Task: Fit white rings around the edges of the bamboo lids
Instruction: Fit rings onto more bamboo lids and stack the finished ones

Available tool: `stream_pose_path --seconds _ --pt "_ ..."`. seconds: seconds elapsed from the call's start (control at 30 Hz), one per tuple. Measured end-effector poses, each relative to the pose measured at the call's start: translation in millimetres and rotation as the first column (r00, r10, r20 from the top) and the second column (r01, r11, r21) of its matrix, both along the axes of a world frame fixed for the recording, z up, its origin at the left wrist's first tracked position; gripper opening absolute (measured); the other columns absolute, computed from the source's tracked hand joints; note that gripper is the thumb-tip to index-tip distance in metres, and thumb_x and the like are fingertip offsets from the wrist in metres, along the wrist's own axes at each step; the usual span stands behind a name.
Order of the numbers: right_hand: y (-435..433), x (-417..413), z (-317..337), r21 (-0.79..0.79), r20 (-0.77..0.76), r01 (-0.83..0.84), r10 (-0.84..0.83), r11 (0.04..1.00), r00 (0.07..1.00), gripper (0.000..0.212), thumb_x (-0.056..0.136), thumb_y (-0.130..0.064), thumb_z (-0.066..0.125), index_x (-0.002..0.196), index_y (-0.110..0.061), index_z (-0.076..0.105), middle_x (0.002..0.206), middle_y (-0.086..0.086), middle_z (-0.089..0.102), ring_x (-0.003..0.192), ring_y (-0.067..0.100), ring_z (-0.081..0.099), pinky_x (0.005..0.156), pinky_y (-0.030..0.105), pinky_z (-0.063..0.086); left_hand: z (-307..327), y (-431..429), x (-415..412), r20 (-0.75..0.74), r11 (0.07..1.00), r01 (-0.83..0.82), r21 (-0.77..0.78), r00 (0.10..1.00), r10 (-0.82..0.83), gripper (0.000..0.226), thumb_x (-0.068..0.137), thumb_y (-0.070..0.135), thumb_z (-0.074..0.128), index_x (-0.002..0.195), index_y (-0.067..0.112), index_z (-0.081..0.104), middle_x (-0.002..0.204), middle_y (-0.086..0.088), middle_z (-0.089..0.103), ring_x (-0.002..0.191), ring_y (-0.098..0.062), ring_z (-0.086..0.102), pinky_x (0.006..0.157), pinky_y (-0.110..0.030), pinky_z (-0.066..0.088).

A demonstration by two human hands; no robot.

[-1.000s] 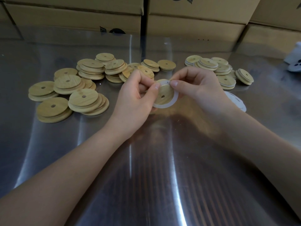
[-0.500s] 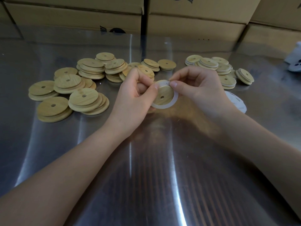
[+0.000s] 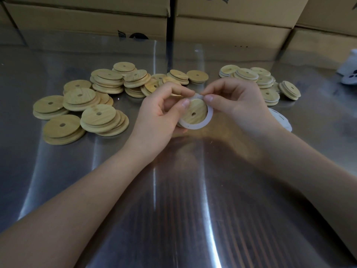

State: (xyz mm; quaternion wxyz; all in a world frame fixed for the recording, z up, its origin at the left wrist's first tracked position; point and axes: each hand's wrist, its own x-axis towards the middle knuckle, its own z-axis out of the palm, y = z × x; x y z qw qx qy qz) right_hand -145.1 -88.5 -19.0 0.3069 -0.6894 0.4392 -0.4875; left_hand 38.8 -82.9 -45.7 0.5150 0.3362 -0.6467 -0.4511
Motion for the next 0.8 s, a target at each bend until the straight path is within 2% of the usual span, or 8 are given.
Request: stream_pose_path --seconds 0.2,0.37,0.53,0.73,0.8 --pt "-0.7 -1.7 0.0 0.025 -0.008 -0.036 0.036 0.999 0.999 0.021 0.089 0.003 0.062 0.081 -0.015 0.067 0.081 -0.001 0.068 0.078 0.009 0.064 0.073 0.022 0.052 -0.7 -1.9 0.3 -0.007 0.998 -0.006 -0.056 1.000 0.006 0.023 0.096 0.008 0.056 0.094 0.028 0.068 0.099 0.004 0.072 0.098 -0.020 0.070 0.064 -0.048 0.062" --pt "-2.2 -3.3 0.1 0.054 -0.002 -0.055 0.055 0.997 0.998 0.019 0.089 0.000 0.061 0.081 -0.016 0.066 0.080 -0.001 0.067 0.078 0.009 0.064 0.073 0.022 0.052 -2.8 -4.2 0.7 0.006 0.996 0.001 -0.089 1.000 0.000 0.019 0.096 0.009 0.059 0.100 0.025 0.068 0.101 0.003 0.072 0.098 -0.016 0.069 0.064 -0.035 0.061" --pt "-3.1 -4.1 0.4 0.059 -0.029 -0.047 0.048 0.997 0.998 0.019 0.089 0.000 0.059 0.082 -0.016 0.065 0.084 0.003 0.066 0.081 0.011 0.062 0.077 0.023 0.051 -3.0 -2.9 -2.4 0.105 0.980 -0.022 -0.198 0.994 0.044 0.023 0.086 0.011 0.070 0.107 0.019 0.067 0.106 0.002 0.071 0.102 -0.012 0.068 0.085 -0.039 0.058" --pt "-1.4 -2.5 1.8 0.041 -0.063 -0.025 0.027 0.999 0.998 0.022 0.090 0.002 0.061 0.081 -0.018 0.065 0.084 0.003 0.067 0.080 0.009 0.062 0.076 0.021 0.050 -3.5 -2.1 -1.8 0.147 0.960 -0.057 -0.273 0.984 0.100 0.024 0.087 0.002 0.068 0.108 0.014 0.066 0.106 0.004 0.071 0.102 -0.010 0.068 0.087 -0.038 0.057" --pt "-1.1 -2.4 1.4 0.020 -0.076 -0.010 0.011 1.000 0.997 0.023 0.089 0.001 0.063 0.079 -0.019 0.065 0.082 0.002 0.067 0.080 0.011 0.063 0.077 0.025 0.052 -3.9 -2.3 -1.7 0.161 0.955 -0.067 -0.290 0.980 0.117 0.023 0.087 0.002 0.069 0.105 0.016 0.067 0.104 0.007 0.070 0.100 -0.009 0.067 0.086 -0.035 0.056"
